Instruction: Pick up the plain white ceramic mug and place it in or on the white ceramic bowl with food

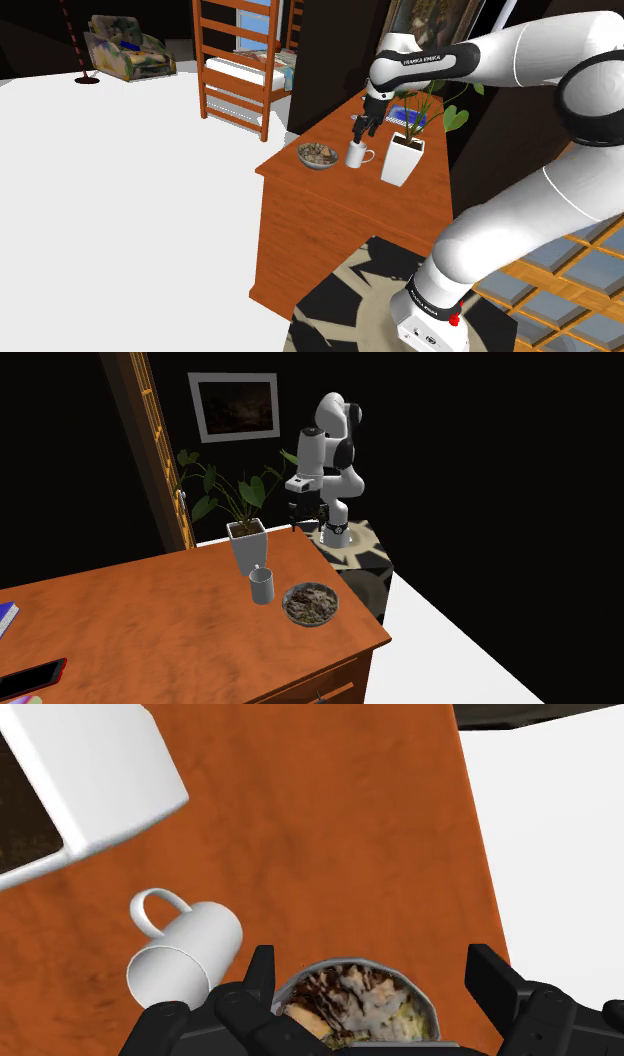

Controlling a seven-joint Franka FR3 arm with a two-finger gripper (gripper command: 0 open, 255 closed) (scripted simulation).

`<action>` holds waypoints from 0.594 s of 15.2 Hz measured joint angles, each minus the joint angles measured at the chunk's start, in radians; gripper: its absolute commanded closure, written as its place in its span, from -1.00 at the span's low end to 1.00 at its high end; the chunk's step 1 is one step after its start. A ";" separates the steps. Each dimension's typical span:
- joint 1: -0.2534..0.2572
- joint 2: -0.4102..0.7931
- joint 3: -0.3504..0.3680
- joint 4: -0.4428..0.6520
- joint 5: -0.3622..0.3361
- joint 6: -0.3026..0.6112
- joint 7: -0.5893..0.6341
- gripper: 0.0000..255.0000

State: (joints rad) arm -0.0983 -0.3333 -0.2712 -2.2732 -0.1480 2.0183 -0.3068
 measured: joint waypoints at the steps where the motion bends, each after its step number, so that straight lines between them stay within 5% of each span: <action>1: -0.002 0.041 -0.017 0.022 0.010 0.023 -0.016 -1.00; 9: -0.029 0.331 -0.106 0.188 0.141 0.156 -0.139 -1.00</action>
State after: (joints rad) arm -0.1277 -0.0027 -0.3769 -2.0849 -0.0068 2.1739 -0.4459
